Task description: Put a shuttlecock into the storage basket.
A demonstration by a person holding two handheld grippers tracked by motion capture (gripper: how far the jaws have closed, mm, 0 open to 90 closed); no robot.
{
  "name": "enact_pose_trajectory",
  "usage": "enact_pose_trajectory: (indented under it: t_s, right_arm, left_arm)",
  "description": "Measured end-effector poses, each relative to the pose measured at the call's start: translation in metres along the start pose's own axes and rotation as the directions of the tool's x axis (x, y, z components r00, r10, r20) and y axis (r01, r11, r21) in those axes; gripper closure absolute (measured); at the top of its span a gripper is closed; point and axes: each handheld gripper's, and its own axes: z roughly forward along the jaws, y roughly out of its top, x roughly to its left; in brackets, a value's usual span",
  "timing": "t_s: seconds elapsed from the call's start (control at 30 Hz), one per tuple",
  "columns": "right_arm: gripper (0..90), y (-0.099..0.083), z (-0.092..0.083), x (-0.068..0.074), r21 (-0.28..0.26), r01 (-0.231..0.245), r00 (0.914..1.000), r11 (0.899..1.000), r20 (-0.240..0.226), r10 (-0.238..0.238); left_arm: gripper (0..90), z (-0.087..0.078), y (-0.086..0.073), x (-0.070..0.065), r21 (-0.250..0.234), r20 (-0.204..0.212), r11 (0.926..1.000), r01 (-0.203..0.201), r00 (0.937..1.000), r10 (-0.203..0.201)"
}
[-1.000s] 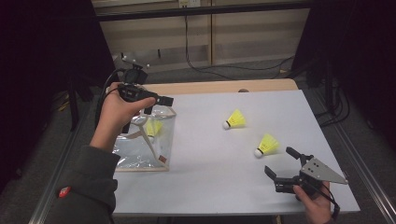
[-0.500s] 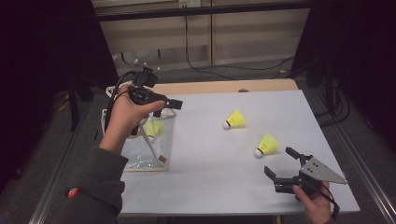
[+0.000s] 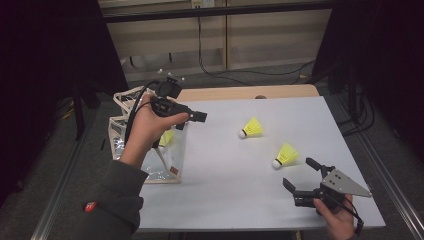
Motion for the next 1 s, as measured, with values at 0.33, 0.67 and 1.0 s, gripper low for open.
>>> enact_pose_trajectory:
  t_s: [0.33,0.67,1.0]
  right_arm:
    - [0.8,0.000,0.000,0.000,-0.004,-0.003,1.0000,1.000,-0.005,0.003]
    - [0.8,0.000,0.001,0.000,0.002,-0.007,0.9999,1.000,-0.009,0.007]
    - [0.8,0.000,0.001,0.000,0.001,-0.003,1.0000,1.000,-0.009,0.003]
  left_arm:
    - [18.8,0.014,-0.003,-0.006,0.009,0.014,1.0000,-0.003,0.9999,0.002]
    - [17.3,0.026,-0.005,-0.013,0.011,0.030,0.9998,-0.017,0.9994,0.017]
    - [14.7,0.040,-0.010,-0.021,0.021,0.036,0.9992,-0.033,0.9988,0.032]
